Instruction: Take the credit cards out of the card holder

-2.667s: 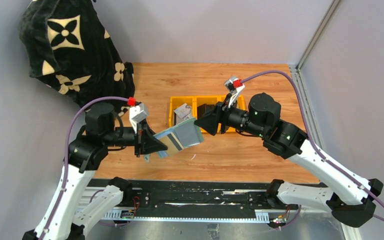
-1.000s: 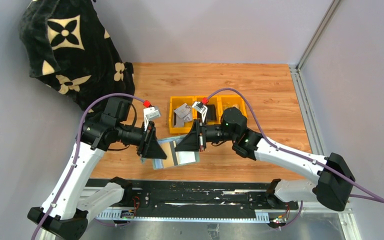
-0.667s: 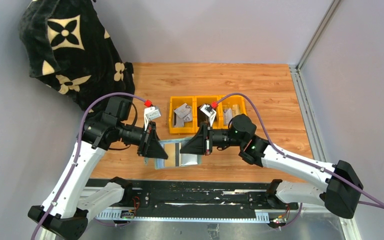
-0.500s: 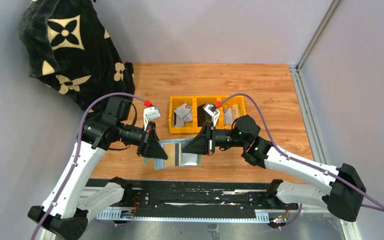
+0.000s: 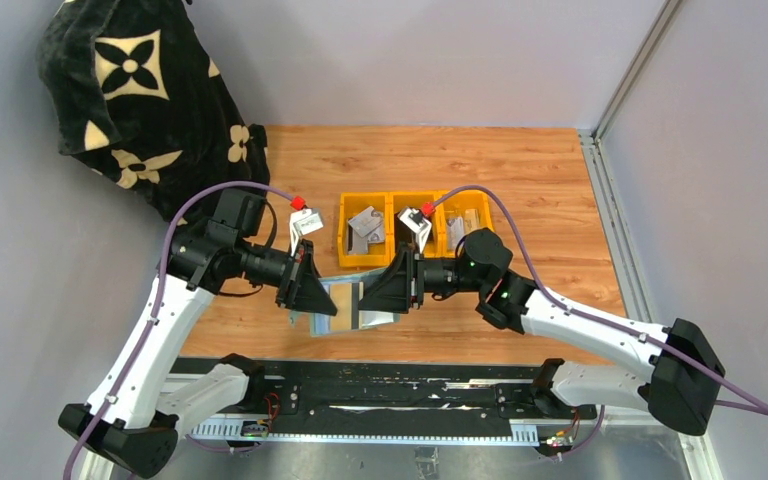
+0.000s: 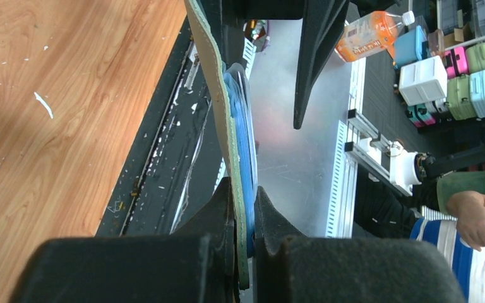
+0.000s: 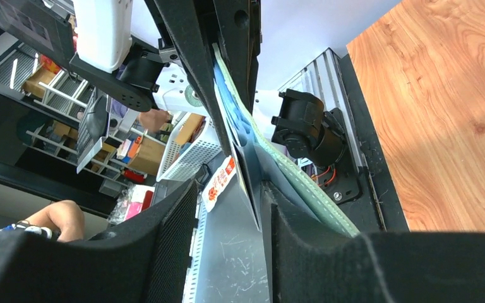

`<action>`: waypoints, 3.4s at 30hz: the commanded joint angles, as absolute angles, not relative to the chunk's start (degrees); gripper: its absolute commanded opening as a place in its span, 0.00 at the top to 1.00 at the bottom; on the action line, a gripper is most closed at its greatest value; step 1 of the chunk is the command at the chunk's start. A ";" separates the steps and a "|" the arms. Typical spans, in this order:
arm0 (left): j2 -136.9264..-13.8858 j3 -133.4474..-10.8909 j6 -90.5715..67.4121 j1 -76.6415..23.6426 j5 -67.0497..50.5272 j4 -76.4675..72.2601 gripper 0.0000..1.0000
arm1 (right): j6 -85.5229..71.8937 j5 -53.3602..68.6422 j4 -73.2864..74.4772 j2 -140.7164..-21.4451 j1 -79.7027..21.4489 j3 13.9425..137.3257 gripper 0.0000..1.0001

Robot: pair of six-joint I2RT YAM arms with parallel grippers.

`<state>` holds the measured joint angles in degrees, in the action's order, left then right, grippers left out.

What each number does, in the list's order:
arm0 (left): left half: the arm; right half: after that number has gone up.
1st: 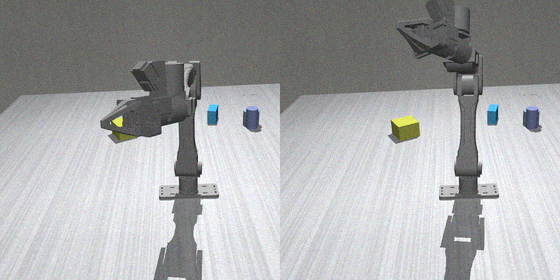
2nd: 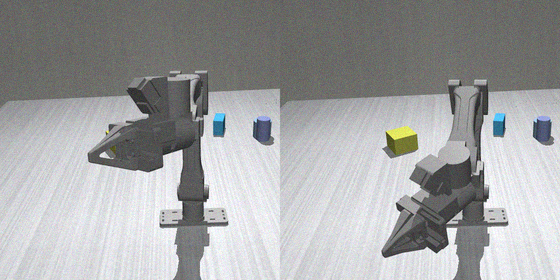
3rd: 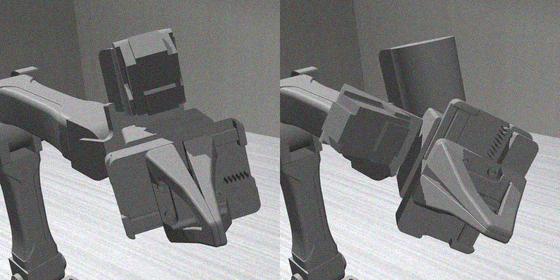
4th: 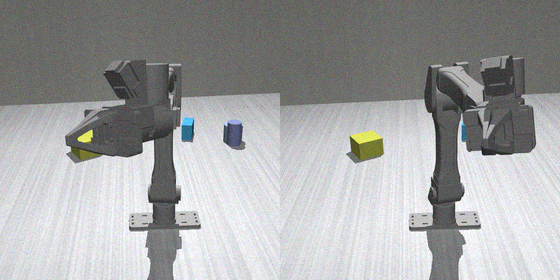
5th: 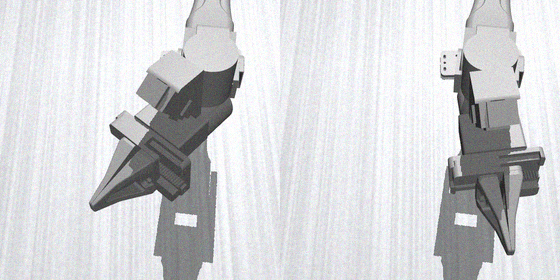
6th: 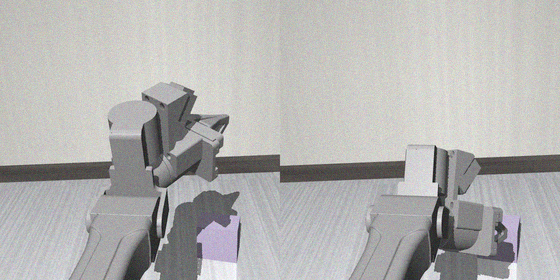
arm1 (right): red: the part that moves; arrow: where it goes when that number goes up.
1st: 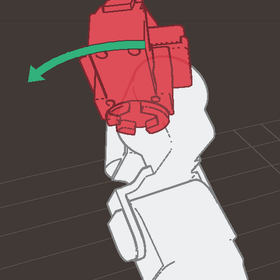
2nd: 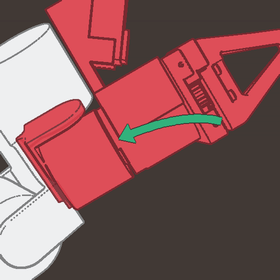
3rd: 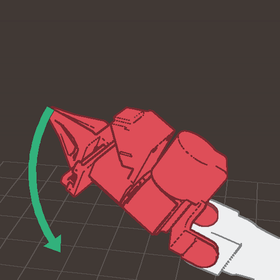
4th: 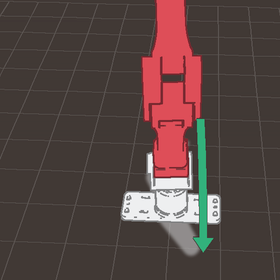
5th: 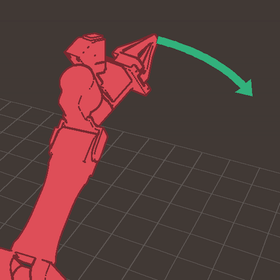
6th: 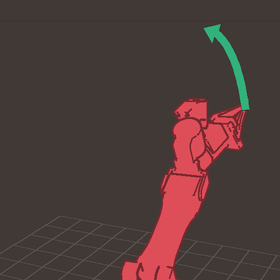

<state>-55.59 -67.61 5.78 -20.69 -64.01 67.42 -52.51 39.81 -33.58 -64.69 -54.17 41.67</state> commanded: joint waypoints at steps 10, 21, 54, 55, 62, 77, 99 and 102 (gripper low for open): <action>-56.07 -69.20 4.83 -20.66 -68.14 67.50 0.89 | -55.63 43.68 -42.17 -69.08 -55.42 45.31 1.00; -53.92 -67.03 6.71 -20.65 -76.04 67.34 0.89 | -55.54 39.37 -43.07 -62.40 -54.80 38.46 1.00; -54.49 -68.33 5.78 -20.48 -72.09 67.37 0.76 | -56.61 40.49 -47.71 -66.41 -56.49 39.55 1.00; -54.06 -68.19 5.98 -20.48 -72.92 67.41 0.73 | -56.72 40.10 -47.79 -65.79 -56.18 39.00 1.00; -52.88 -68.03 6.63 -20.48 -75.88 67.37 0.65 | -56.65 39.44 -46.74 -62.97 -55.05 37.73 1.00; -54.15 -68.82 6.68 -20.48 -77.68 67.35 0.97 | -54.94 40.74 -40.62 -56.68 -52.39 36.36 1.00; -55.72 -70.15 5.89 -19.96 -67.86 67.50 1.00 | -54.75 40.26 -41.73 -57.61 -53.74 36.44 1.00; -56.28 -70.89 6.16 -19.78 -62.89 67.46 1.00 | -53.54 40.49 -36.85 -54.99 -51.69 36.22 1.00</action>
<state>-55.66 -68.75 5.74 -20.36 -70.28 66.89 -55.66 40.47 -40.62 -59.53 -53.82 36.93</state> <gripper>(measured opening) 0.057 0.007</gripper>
